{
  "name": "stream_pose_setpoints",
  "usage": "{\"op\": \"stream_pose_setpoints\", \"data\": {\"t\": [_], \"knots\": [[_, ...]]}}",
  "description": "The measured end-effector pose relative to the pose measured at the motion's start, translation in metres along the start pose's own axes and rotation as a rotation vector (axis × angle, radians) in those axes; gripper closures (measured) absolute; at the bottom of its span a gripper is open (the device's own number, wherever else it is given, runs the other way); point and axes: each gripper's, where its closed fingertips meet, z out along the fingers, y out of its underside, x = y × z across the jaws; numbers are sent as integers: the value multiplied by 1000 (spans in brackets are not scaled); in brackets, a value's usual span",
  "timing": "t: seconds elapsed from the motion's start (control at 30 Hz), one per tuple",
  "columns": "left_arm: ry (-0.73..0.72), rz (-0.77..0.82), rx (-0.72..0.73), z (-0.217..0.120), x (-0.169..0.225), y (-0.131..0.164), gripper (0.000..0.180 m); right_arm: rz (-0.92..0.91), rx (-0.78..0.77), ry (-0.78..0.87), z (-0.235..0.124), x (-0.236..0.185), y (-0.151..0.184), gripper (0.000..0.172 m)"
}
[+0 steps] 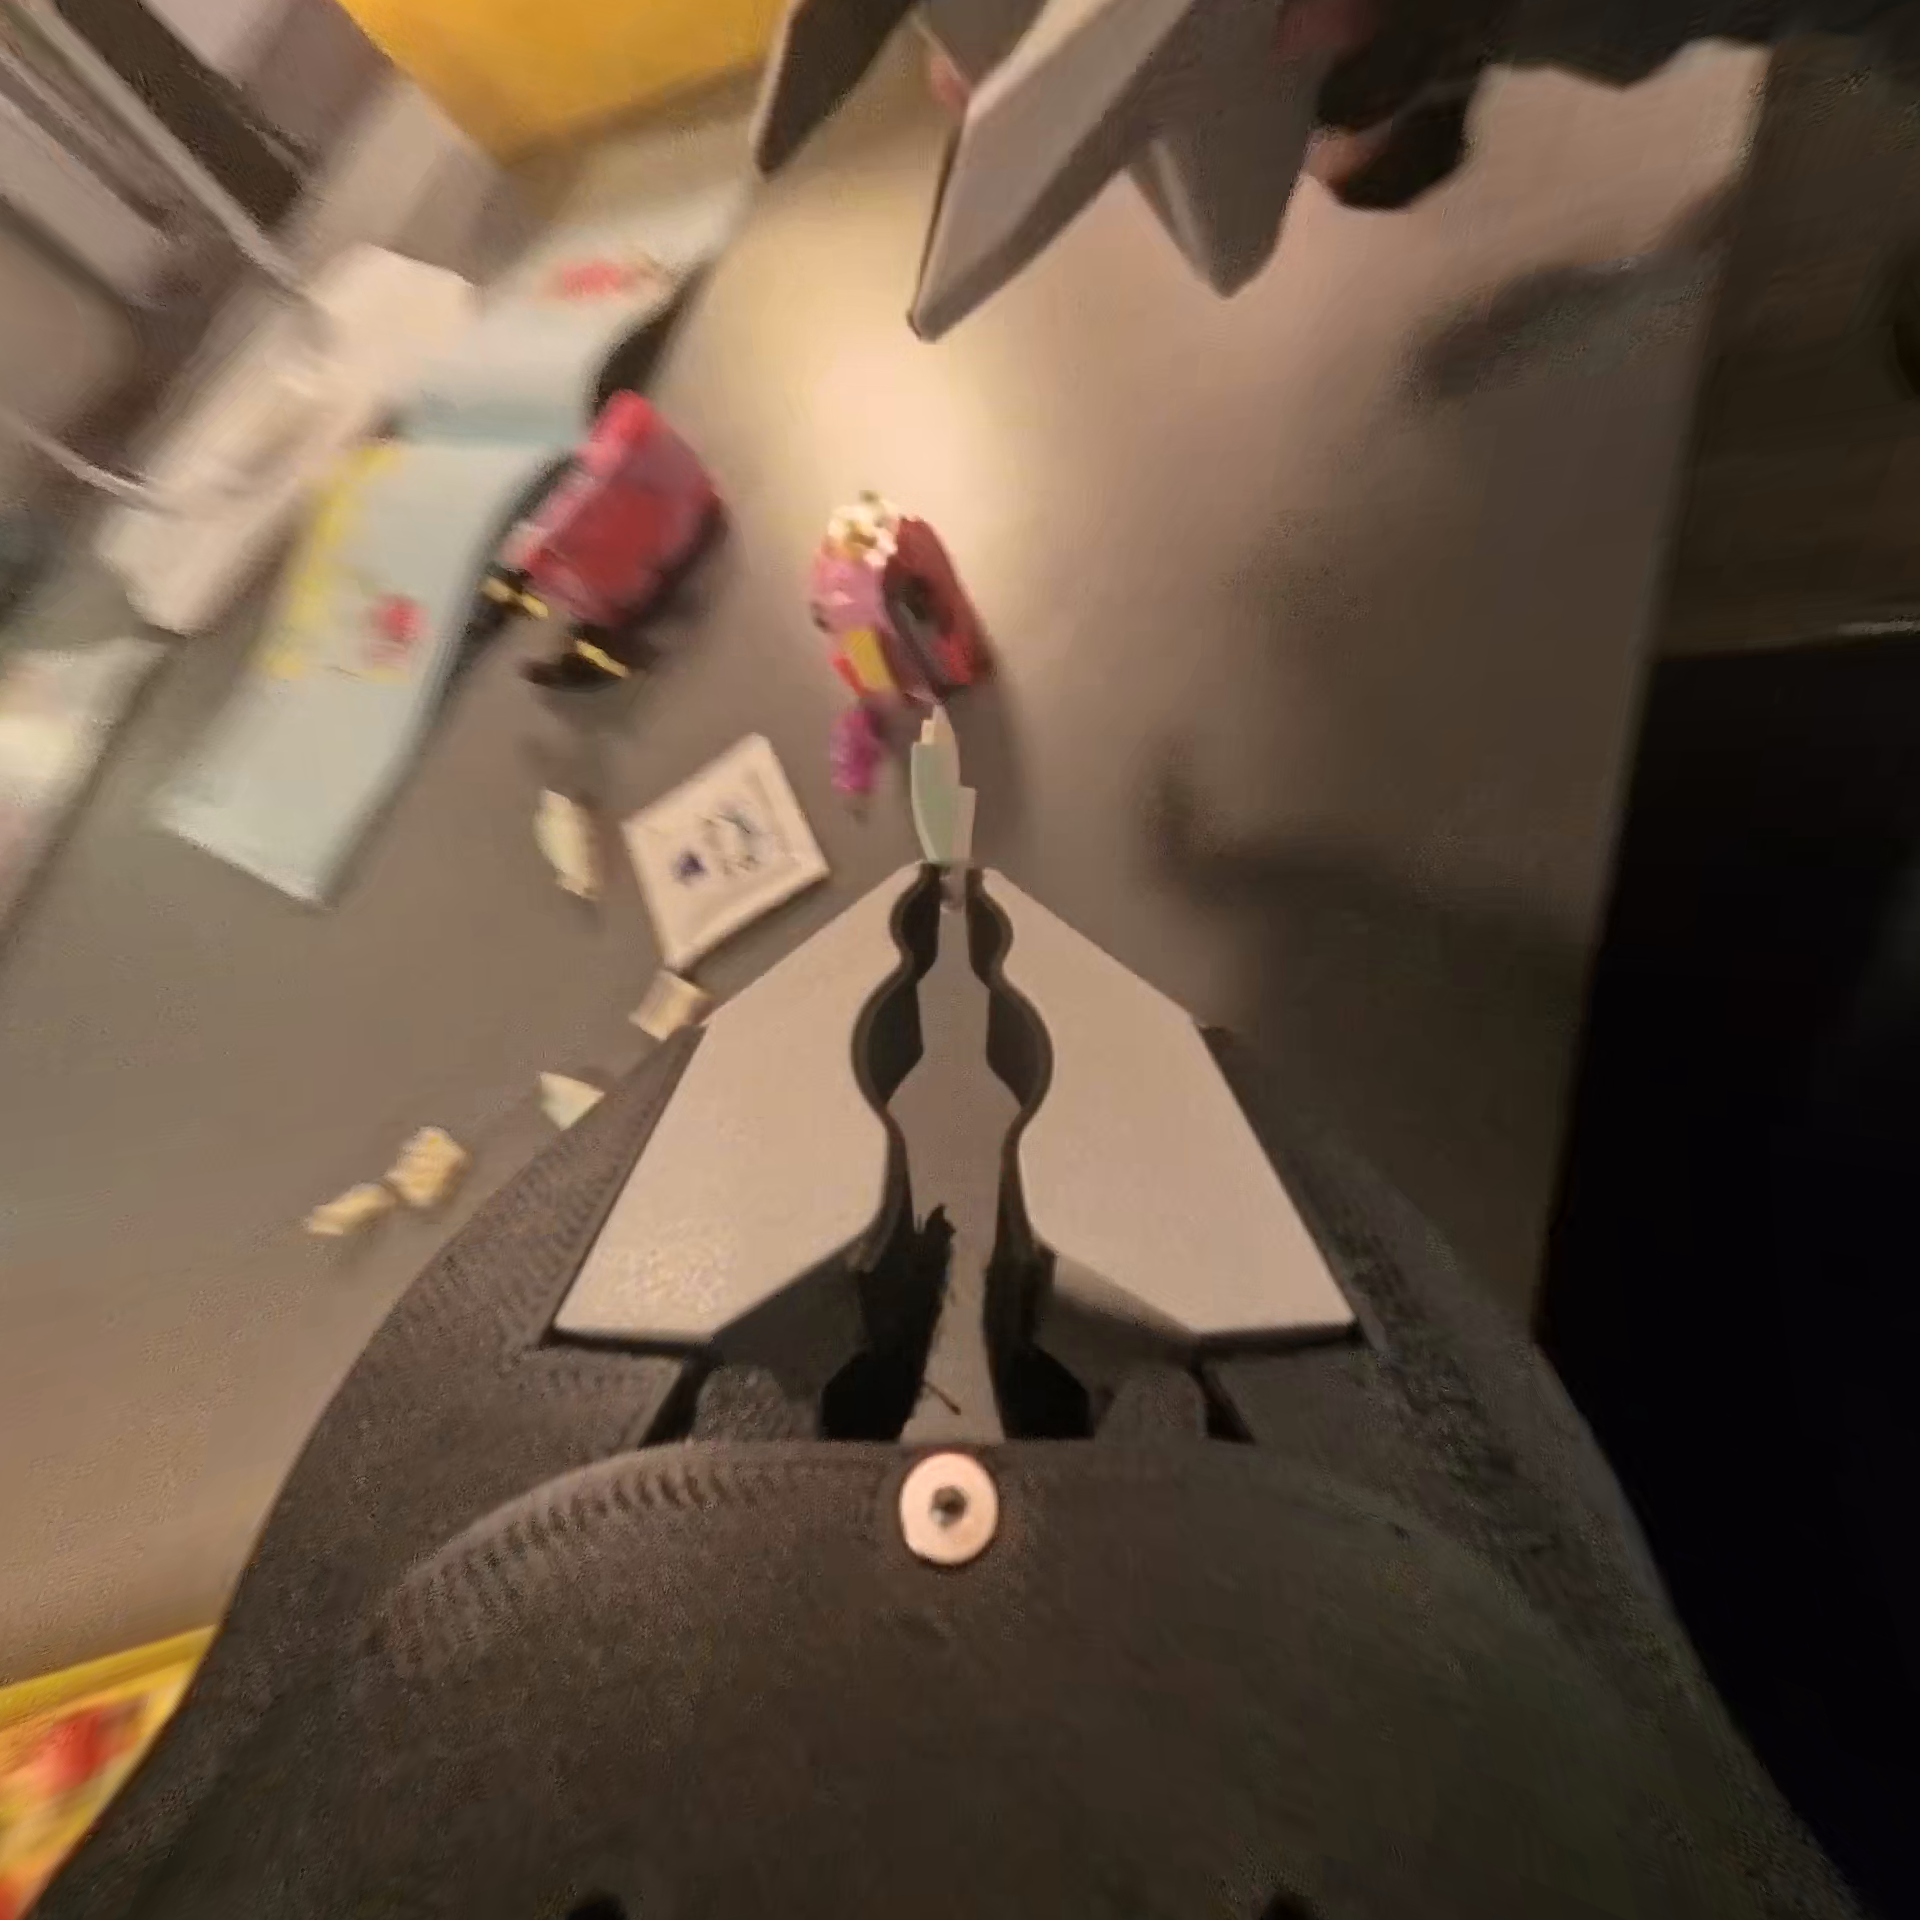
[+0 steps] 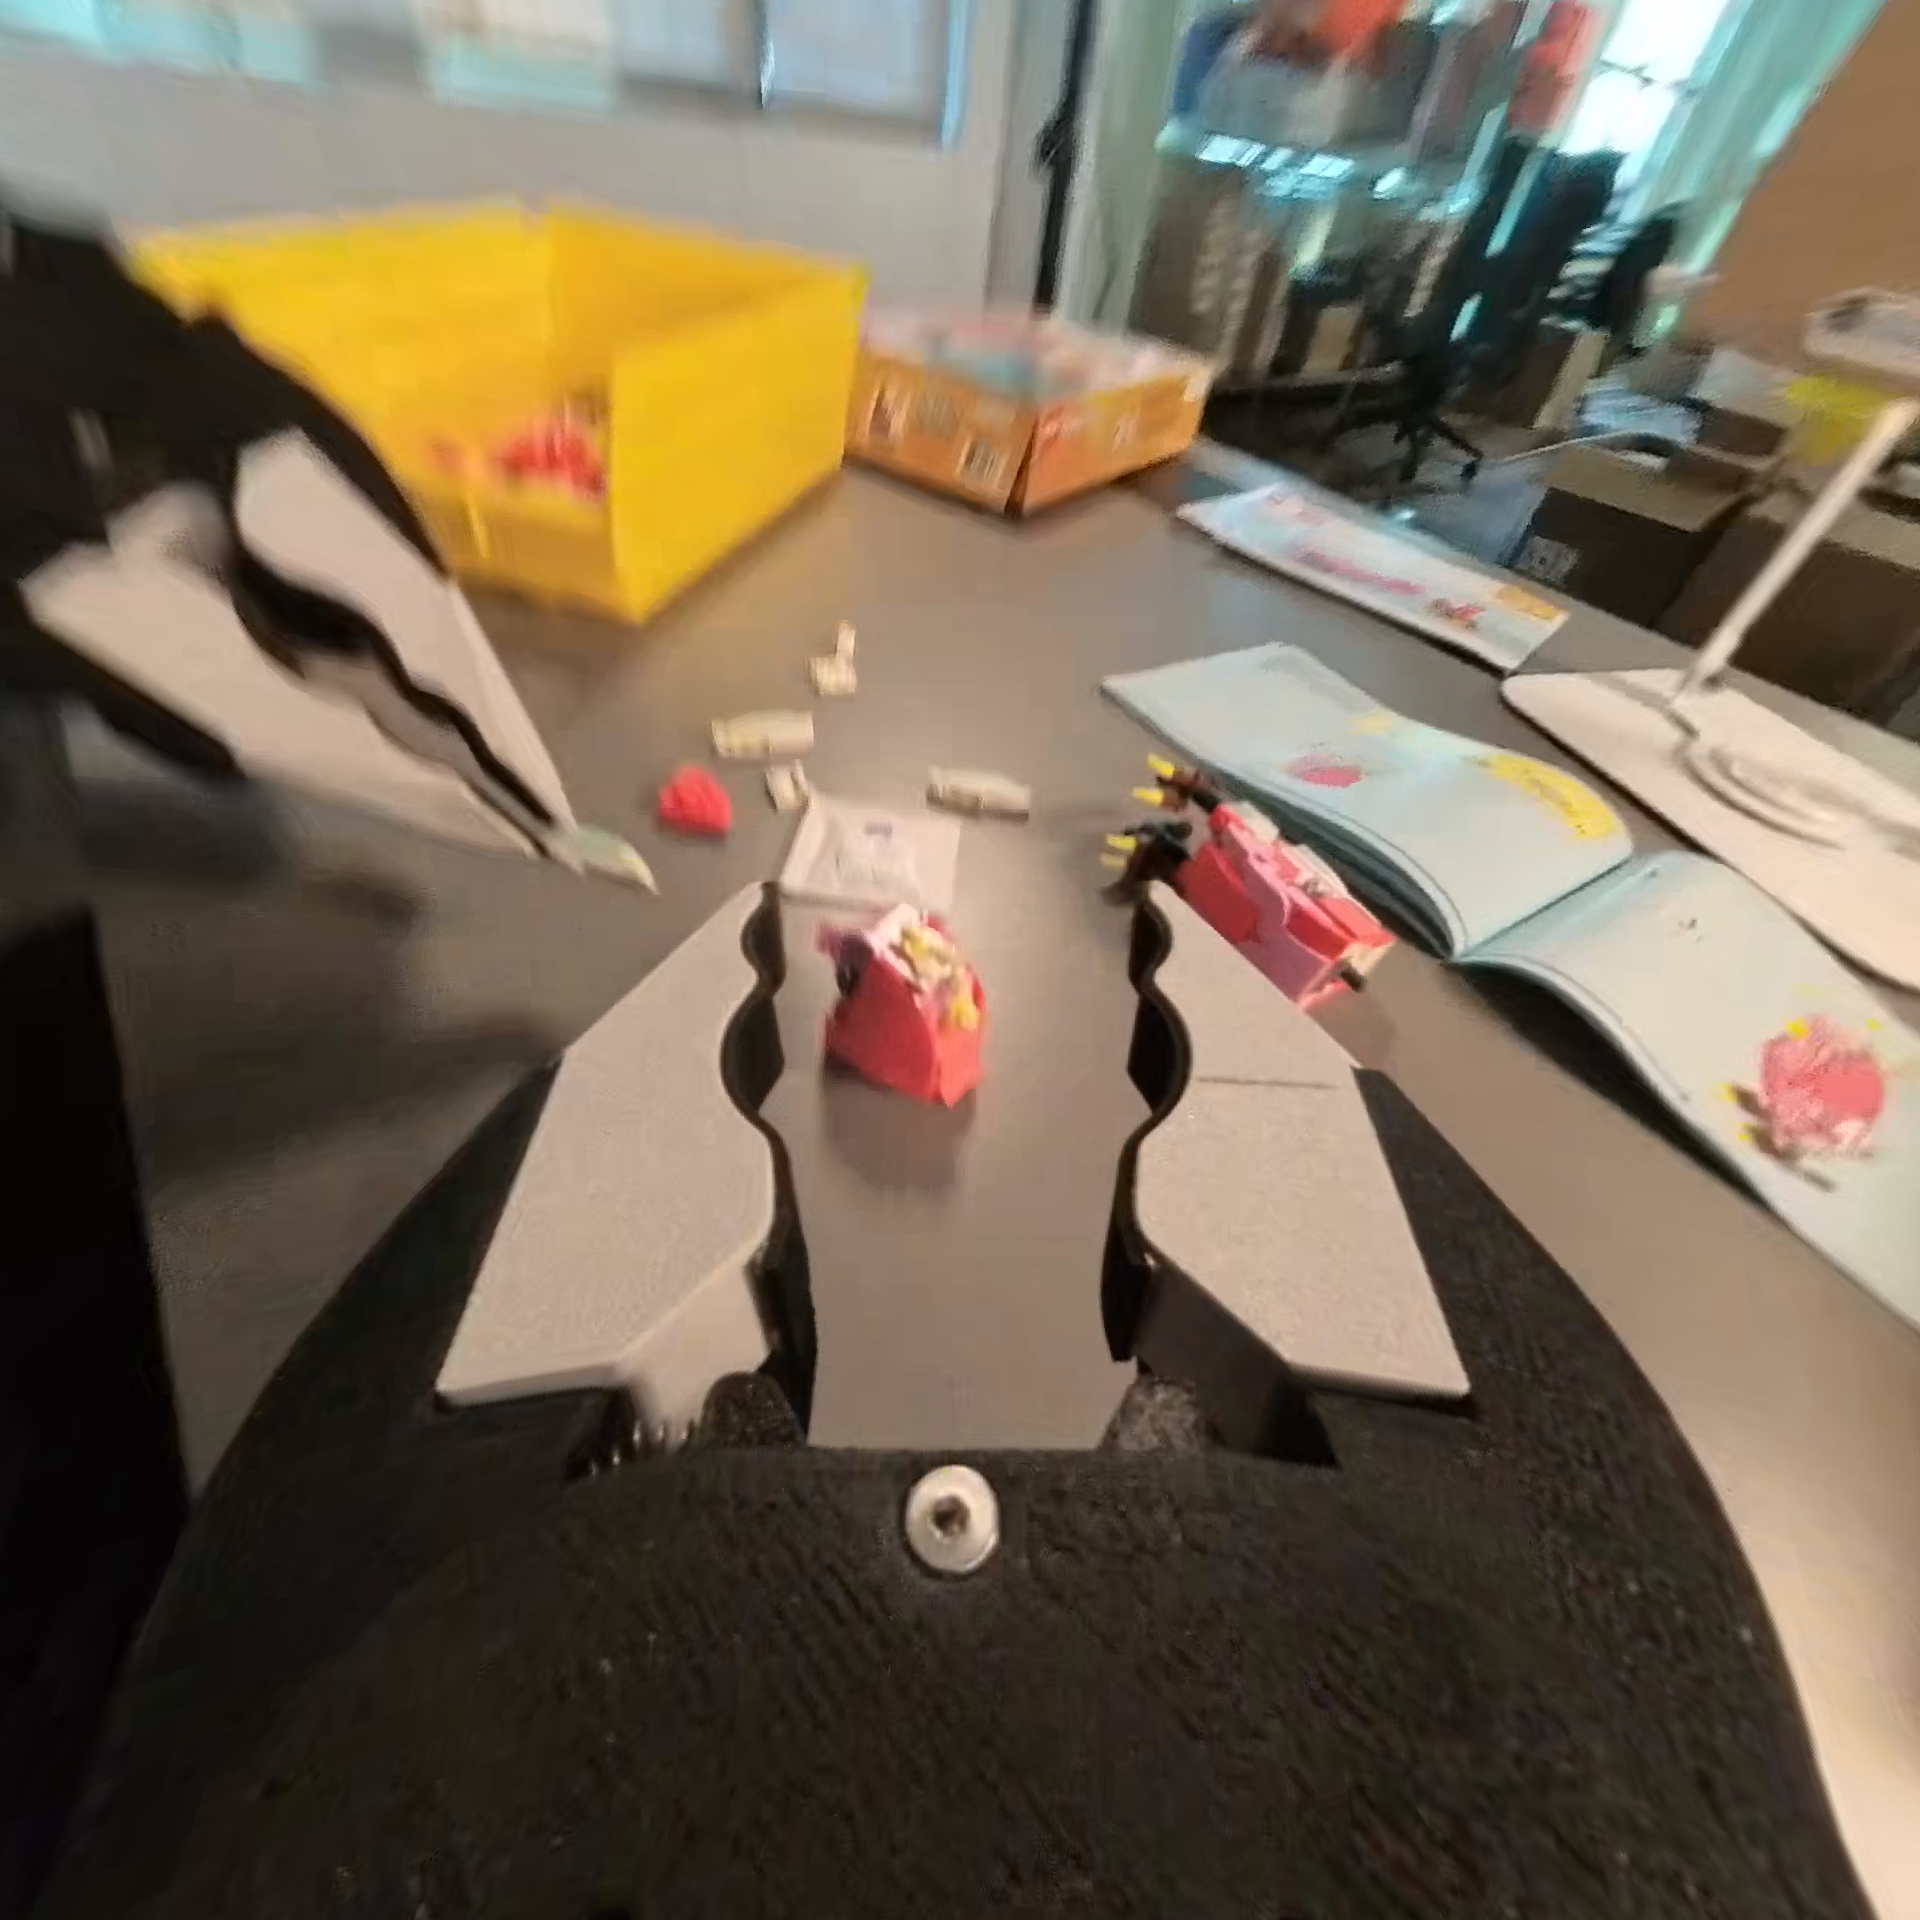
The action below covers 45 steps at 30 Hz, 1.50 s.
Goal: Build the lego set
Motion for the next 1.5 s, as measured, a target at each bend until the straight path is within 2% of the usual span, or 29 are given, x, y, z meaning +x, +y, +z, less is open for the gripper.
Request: {"op": "stream_pose_setpoints", "data": {"t": [0.07,0.17,0.27,0.33,0.4,0.43,0.5,0.67,0.87,0.97,1.07,1.17,1.27,1.37,1.43,1.5], "knots": [[148,-89,-36,-5,13,12,176,-113,-114,-91,6,-6,18,98],[295,-152,-102,-7,25,28,176,-134,-237,-231,20,-12,39,98],[329,-152,-166,-5,27,41,176,-124,-289,-312,32,-11,49,103],[348,-150,-157,-4,29,40,176,-110,-327,-376,37,-14,55,107],[357,-148,-157,-3,29,39,176,-133,-387,-422,40,-17,65,118],[358,-150,-155,-3,28,39,176,-158,-419,-432,40,-17,70,129],[364,-159,-148,-2,27,38,176,-196,-441,-438,41,-17,73,137],[343,-167,-127,-1,24,39,176,-194,-474,-404,27,1,79,139],[265,-119,-114,-1,18,41,176,-156,-496,-213,0,56,89,140],[265,-158,-105,0,17,41,176,-163,-484,-163,-3,65,90,139],[263,-179,-101,0,15,41,176,-186,-401,-107,-3,66,74,121],[245,-208,-94,1,13,41,174,-146,-195,-41,-3,69,28,117],[223,-249,-80,1,10,42,162,-144,100,-25,1,62,-45,123],[197,-291,-43,-1,6,38,135,-137,392,-57,13,38,-111,127],[179,-311,52,-14,3,23,127,-183,483,12,32,35,-127,133],[137,-309,197,-42,-6,-2,131,-218,514,75,56,36,-122,145]]}}
